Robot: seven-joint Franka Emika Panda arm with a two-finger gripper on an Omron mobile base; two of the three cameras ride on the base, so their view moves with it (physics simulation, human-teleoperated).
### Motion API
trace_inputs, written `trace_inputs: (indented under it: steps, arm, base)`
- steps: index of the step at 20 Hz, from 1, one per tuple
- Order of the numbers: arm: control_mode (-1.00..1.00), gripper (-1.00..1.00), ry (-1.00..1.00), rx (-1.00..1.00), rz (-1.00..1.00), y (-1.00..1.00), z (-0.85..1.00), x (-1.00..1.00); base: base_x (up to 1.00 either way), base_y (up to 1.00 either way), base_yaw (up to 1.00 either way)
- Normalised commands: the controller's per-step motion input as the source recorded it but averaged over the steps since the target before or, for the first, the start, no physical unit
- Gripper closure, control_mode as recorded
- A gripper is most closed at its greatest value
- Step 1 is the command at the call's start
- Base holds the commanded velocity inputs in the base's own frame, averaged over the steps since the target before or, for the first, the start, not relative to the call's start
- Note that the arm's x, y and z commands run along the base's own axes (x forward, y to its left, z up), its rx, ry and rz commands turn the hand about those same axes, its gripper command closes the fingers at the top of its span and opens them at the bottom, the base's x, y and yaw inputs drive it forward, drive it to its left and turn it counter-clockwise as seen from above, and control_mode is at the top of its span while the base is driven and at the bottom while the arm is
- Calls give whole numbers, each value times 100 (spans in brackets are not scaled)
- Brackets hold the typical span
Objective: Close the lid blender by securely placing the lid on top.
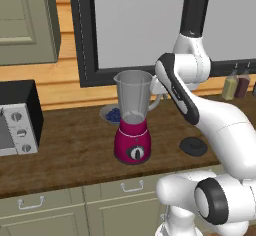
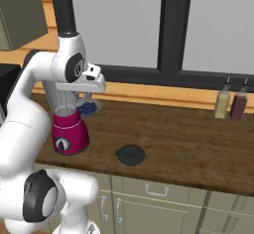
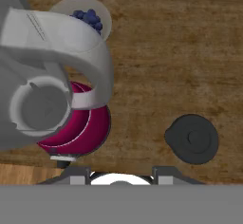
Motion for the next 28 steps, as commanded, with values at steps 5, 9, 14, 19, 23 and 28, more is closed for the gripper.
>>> trace_inputs:
  steps: [5,9,14,19,23,28]
  arm:
    - [-100,-100,0,0,0,-12,-2,-13]
    - [-100,-100,-2,0,-5,-22,-14,-27]
    - [-100,-100,0,1,-5,-43,-24,-36]
    - [-100,-100,0,1,-1,-55,-43,-44]
    - [-100,-100,0,-1,0,-48,-47,-50]
    - [-100,-100,0,-8,0,-39,-43,-13]
  base:
    - [0,0,0]
    - [0,0,0]
    - [0,0,0]
    - [0,0,0]
    - [0,0,0]
    - [0,0,0]
